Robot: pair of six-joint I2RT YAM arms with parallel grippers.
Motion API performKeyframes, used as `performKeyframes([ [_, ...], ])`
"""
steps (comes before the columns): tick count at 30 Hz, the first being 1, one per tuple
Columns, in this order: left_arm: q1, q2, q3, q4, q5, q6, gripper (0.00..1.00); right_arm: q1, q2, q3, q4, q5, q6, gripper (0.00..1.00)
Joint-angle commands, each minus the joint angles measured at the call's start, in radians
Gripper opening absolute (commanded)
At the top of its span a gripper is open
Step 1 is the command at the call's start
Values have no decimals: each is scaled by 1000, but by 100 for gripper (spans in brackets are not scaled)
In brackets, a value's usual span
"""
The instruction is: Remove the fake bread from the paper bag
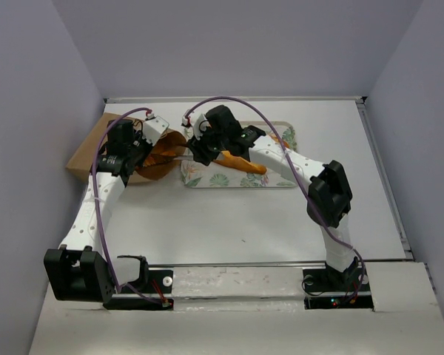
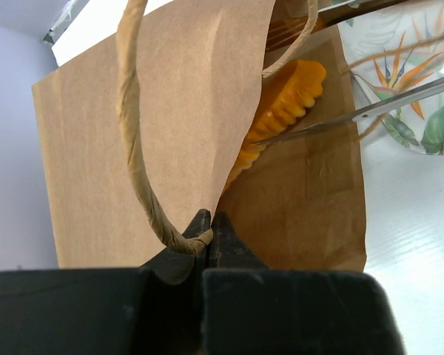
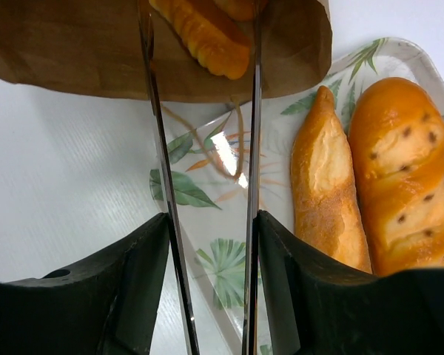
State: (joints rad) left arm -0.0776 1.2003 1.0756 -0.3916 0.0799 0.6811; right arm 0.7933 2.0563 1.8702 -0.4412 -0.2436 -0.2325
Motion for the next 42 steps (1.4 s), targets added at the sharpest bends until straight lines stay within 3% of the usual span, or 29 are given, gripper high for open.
performKeyframes([
  [1, -4, -18, 44, 30, 4, 21, 0, 1, -25, 1, 4, -31, -36, 56],
  [7, -4, -18, 47, 28, 1, 26, 0, 1, 25, 0, -28, -105, -28, 57],
  [25, -5, -8, 83, 20, 34, 12, 0, 1, 134, 204, -88, 41, -50, 59],
  [39, -7, -56, 7, 11, 93, 175, 0, 1, 134, 181, -154, 56, -80, 59],
  [42, -7, -59, 9, 16, 93, 166, 0, 1, 137, 179, -168, 44, -77, 50],
])
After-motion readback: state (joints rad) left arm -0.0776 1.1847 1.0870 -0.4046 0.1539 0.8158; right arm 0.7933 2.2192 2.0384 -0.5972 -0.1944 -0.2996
